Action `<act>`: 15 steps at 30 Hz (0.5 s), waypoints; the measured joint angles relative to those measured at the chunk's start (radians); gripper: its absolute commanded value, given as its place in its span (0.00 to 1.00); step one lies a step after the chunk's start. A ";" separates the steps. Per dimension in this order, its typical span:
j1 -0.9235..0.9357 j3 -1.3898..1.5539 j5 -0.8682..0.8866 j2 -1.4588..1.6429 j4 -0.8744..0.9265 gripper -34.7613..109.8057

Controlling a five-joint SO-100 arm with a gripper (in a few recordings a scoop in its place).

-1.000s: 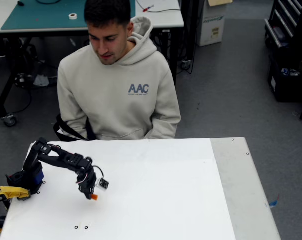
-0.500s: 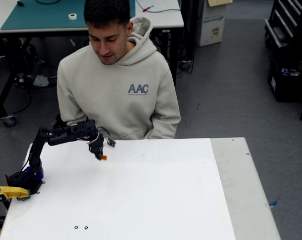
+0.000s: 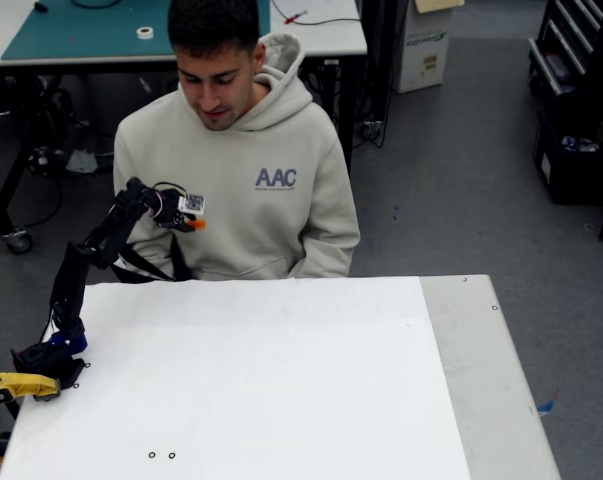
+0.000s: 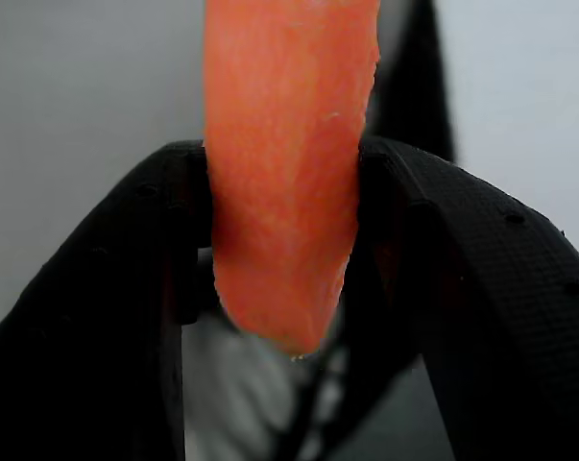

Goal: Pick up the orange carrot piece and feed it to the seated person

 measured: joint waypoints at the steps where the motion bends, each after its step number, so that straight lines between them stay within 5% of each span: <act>1: -0.003 -0.044 0.025 0.000 0.000 0.22; 15: -0.023 -0.534 0.278 0.006 0.000 0.22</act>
